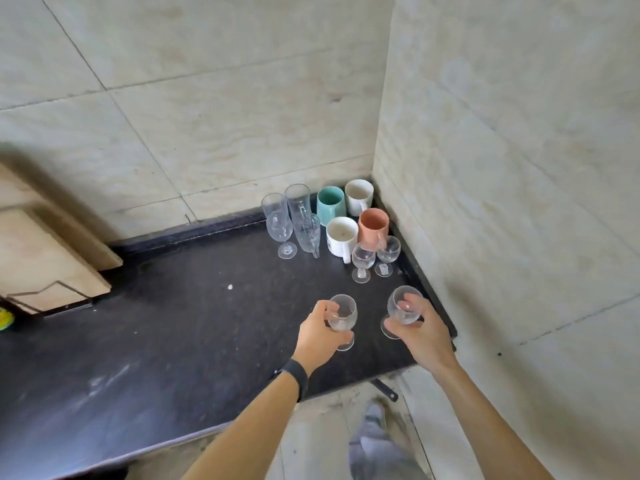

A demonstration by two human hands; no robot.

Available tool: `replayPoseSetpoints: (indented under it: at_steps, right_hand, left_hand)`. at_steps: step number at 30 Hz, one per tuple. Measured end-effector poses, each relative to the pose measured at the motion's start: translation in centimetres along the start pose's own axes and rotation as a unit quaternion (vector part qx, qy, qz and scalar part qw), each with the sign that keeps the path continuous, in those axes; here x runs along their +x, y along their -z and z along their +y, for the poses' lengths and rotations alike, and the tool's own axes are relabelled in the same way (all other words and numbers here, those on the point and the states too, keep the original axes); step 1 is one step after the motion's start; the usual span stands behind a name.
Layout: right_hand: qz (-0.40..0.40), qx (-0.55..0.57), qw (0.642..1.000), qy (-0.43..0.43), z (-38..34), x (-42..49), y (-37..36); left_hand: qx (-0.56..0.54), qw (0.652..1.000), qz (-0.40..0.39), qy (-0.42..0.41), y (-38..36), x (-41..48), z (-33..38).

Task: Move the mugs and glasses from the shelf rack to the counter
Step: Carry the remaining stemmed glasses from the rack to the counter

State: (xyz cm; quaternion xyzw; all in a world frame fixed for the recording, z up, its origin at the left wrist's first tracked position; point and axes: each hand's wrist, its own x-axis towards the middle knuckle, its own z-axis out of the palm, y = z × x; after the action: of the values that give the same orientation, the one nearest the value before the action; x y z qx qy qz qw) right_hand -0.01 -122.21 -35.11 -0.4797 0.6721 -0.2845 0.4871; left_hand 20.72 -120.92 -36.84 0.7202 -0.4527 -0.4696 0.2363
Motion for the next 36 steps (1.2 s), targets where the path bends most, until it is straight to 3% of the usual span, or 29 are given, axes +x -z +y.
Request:
replayPoseSetpoints:
  at_steps: [12, 26, 36]
  right_hand:
    - [0.005, 0.001, 0.998, -0.069, 2.6, 15.2, -0.4]
    - [-0.023, -0.013, 0.997, -0.076, 3.8, 18.6, -1.3]
    - [-0.013, 0.007, 0.997, -0.078, 4.4, 18.7, -1.8]
  left_hand:
    - [-0.066, 0.995, 0.036, 0.069, -8.1, 11.6, 3.3]
    - [-0.121, 0.983, 0.095, 0.104, -10.7, 14.3, 4.1]
    - [-0.093, 0.988, 0.082, 0.096, -10.5, 14.6, 3.9]
